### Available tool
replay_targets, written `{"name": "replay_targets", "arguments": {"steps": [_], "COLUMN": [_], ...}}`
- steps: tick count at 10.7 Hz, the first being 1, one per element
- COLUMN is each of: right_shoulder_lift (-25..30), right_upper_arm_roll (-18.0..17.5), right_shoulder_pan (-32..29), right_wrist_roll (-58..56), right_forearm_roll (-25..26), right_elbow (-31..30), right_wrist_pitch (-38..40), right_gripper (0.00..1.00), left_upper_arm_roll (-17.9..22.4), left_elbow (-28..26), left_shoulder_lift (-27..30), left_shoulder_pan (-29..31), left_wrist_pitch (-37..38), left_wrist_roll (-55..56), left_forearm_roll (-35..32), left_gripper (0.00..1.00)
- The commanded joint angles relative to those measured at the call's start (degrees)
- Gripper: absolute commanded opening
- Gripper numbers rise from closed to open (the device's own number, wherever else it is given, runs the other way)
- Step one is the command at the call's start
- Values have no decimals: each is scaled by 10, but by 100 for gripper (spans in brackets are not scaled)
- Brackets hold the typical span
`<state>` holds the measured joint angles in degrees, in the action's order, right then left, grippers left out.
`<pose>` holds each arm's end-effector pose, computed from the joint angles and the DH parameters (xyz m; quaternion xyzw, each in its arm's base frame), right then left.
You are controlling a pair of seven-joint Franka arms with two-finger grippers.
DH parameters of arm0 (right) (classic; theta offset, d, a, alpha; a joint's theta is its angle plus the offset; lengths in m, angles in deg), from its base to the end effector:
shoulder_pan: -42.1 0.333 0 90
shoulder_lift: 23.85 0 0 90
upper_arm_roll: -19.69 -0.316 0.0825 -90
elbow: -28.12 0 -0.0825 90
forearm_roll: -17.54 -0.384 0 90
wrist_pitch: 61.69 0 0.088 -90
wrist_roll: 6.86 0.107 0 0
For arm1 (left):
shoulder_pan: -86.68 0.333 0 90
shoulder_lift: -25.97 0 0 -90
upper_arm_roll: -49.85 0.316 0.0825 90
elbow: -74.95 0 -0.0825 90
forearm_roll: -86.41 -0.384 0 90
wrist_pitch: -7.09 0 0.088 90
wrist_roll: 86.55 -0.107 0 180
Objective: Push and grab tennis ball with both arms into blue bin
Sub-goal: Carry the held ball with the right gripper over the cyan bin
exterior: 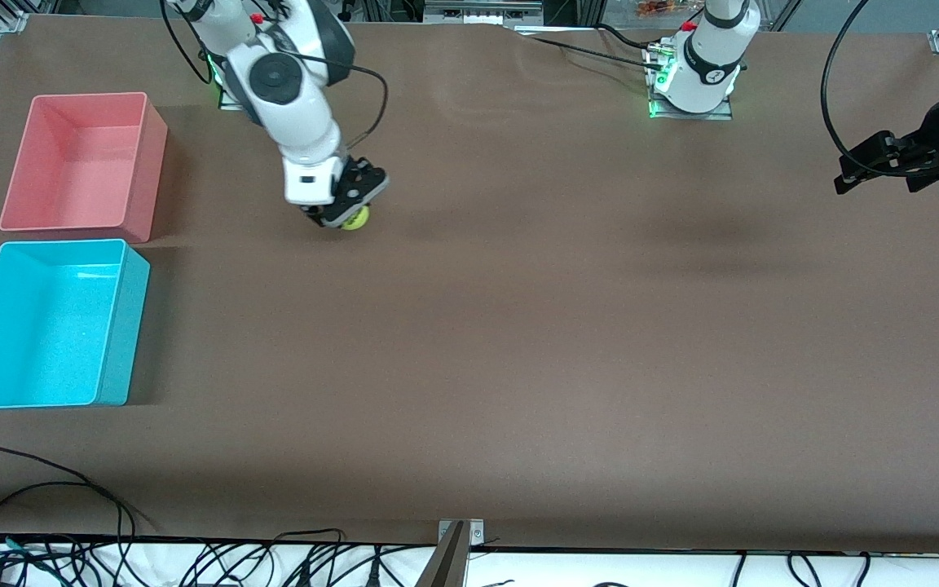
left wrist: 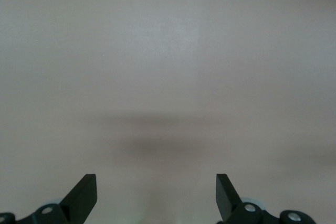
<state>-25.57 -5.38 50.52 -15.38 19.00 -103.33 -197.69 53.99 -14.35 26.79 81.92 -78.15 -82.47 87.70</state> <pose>0.4353 0.2874 0.3428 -0.9301 -0.3664 -0.0261 0.0030 0.5414 -0.0081 0.6310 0.9991 0.0295 -0.0287 0.0106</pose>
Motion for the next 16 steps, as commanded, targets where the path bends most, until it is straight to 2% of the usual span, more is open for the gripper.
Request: {"name": "replay_targets", "arguments": {"steps": [1,3,4,9,11,14,16], "right_shoulder_lift": [21,21,3,-35,-46,-109,-192], "right_upper_arm_roll": [97,149,172,176,213,261,261], "right_shoulder_pan": [-30,-66,-95,-218,-233,-245,-284], "right_wrist_roll": [-148,-284,-360,-591,-655,-753,-853], "right_forearm_roll": [1,1,0,0,6,10,15], "right_elbow": [18,22,41,145,179,210,299], "right_wrist_pitch": [48,50,57,136,166,157,158], "right_gripper": [48,48,48,48,48,48,49], "left_upper_arm_roll": [-3,-3,-3,-4,-4,-4,-4], "left_elbow": [18,19,19,19,19,19,19], "left_shoulder_lift": [-9,-11,-11,-11,-10,-10,-10], "left_shoulder_pan": [1,-1,-4,-4,-4,-5,-6], "left_wrist_pitch": [5,4,4,4,4,4,4], "left_wrist_roll": [4,5,5,5,5,5,5], "left_forearm_roll": [11,12,12,12,12,12,12], "left_gripper": [100,100,100,100,100,100,100]}}
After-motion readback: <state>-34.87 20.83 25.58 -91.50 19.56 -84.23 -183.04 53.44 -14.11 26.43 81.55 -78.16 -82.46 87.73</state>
